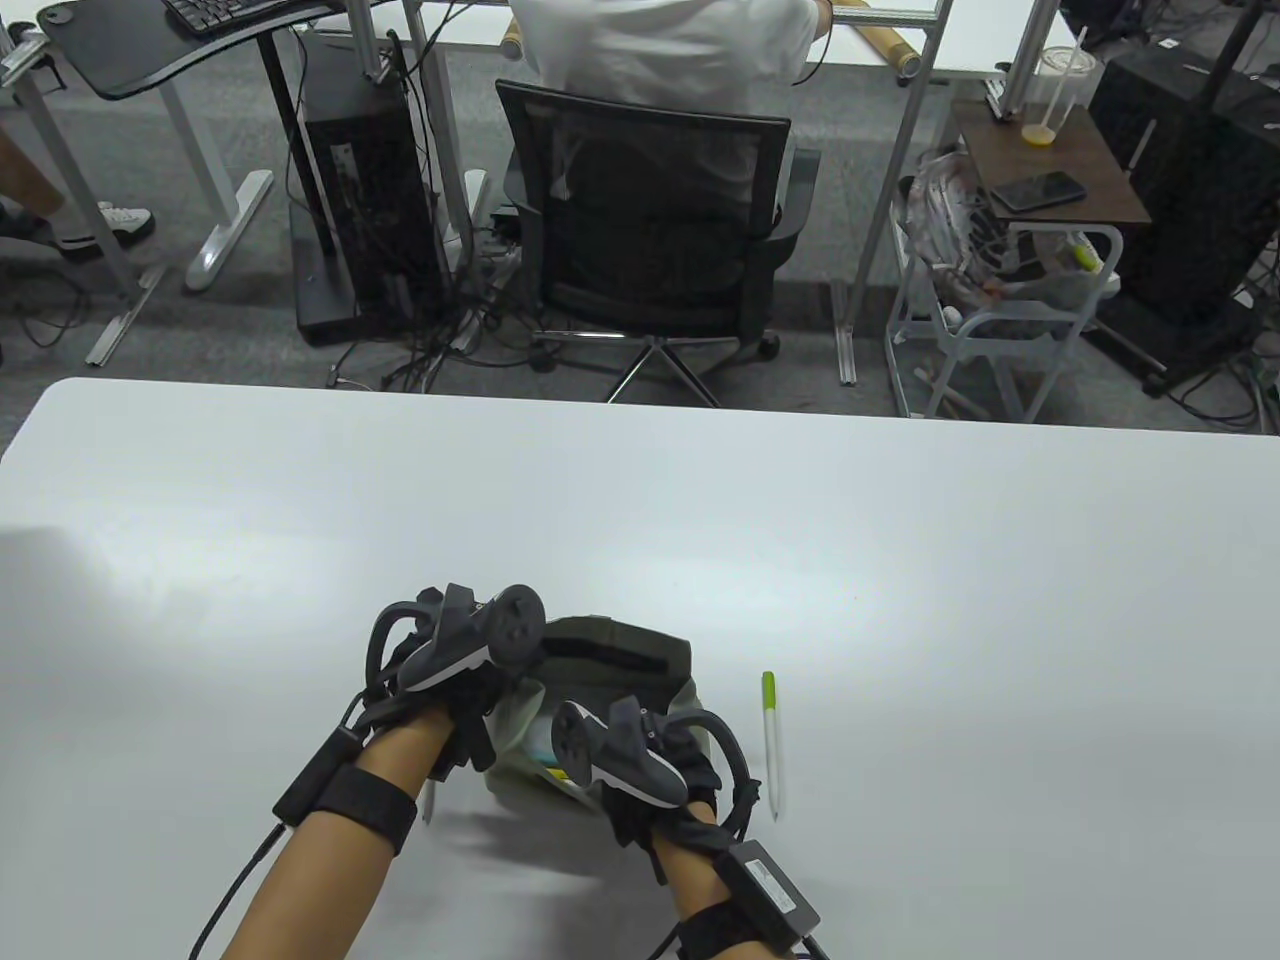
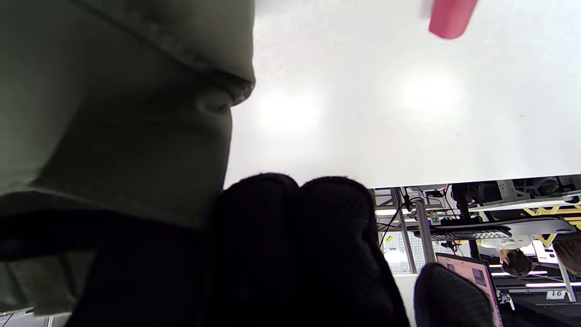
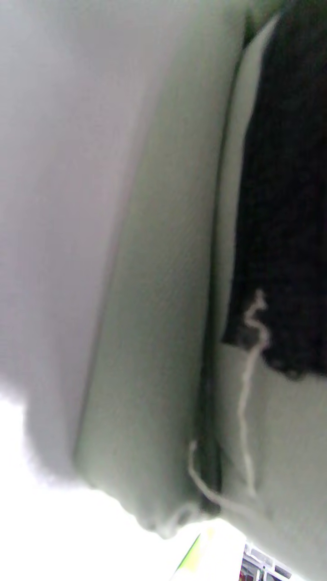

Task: Twist to extend twist pen refills

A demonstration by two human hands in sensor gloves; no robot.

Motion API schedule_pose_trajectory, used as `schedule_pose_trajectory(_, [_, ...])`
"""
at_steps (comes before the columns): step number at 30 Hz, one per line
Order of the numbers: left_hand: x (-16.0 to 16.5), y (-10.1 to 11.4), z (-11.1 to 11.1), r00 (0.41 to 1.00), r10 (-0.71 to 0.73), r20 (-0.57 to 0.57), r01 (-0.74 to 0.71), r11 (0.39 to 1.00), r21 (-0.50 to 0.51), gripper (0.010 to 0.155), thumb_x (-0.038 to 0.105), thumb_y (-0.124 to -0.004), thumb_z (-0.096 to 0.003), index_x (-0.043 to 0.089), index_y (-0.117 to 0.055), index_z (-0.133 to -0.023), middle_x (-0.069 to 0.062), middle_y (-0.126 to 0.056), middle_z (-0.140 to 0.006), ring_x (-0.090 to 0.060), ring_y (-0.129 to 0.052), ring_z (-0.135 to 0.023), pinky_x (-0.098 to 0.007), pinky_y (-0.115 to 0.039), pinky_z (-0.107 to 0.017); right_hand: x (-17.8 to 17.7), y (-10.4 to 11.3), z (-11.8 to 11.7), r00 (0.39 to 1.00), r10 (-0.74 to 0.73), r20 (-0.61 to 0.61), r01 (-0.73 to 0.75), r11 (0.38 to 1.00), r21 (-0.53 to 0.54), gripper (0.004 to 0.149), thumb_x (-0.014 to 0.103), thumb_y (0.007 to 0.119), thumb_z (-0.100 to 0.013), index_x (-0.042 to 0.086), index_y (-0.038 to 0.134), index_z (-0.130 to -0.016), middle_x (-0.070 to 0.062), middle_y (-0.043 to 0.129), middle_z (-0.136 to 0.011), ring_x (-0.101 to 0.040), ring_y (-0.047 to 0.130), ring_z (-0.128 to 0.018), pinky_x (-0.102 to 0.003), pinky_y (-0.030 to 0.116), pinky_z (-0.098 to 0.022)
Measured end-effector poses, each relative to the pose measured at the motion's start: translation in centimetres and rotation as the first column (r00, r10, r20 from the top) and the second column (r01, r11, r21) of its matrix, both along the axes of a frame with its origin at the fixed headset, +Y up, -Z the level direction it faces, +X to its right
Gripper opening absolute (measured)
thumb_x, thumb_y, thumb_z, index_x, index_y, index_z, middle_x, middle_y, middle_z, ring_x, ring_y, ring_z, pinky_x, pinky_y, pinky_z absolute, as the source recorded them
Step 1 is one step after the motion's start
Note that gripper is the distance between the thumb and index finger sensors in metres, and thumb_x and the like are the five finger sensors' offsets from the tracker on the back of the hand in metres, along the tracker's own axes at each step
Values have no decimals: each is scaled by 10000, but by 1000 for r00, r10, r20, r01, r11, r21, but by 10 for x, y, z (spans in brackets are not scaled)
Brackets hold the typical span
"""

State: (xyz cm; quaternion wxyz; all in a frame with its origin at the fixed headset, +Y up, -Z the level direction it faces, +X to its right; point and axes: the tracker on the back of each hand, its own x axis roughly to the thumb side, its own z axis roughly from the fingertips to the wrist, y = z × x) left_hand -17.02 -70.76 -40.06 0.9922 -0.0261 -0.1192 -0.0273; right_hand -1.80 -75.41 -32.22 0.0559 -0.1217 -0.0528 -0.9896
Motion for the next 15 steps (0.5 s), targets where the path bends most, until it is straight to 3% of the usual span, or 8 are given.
schedule_pose_trajectory(6, [0, 0, -1, 1000, 3, -6, -3, 1000, -5, 438, 448, -857, -470, 205, -903, -831, -3, -1029, -673, -290, -1008, -649, -715, -559, -689, 3, 2, 3, 999, -2, 32, 1, 1000, 22, 449, 306, 781, -332, 280, 871, -772, -25, 884, -710, -107, 952, -381, -259, 845, -232])
schedule_pose_trajectory(10, [0, 1, 0, 1000, 1, -6, -1, 1000, -3, 440, 451, -856, -472, 209, -900, -837, -6, -1027, -682, -290, -1007, -658, -718, -555, -690, 16, 14, 5, 985, -144, 93, 139, 989, 52, 452, 297, 768, -339, 252, 872, -776, -44, 896, -698, -126, 963, -365, -268, 845, -228])
schedule_pose_trajectory(15, [0, 2, 1, 1000, 5, -7, -5, 1000, -10, 455, 464, -858, -474, 209, -894, -849, -10, -1025, -699, -293, -1003, -672, -723, -551, -688, 32, 41, 15, 926, -358, 121, 336, 926, 172, 454, 295, 758, -340, 234, 863, -778, -56, 921, -678, -123, 979, -328, -268, 848, -206])
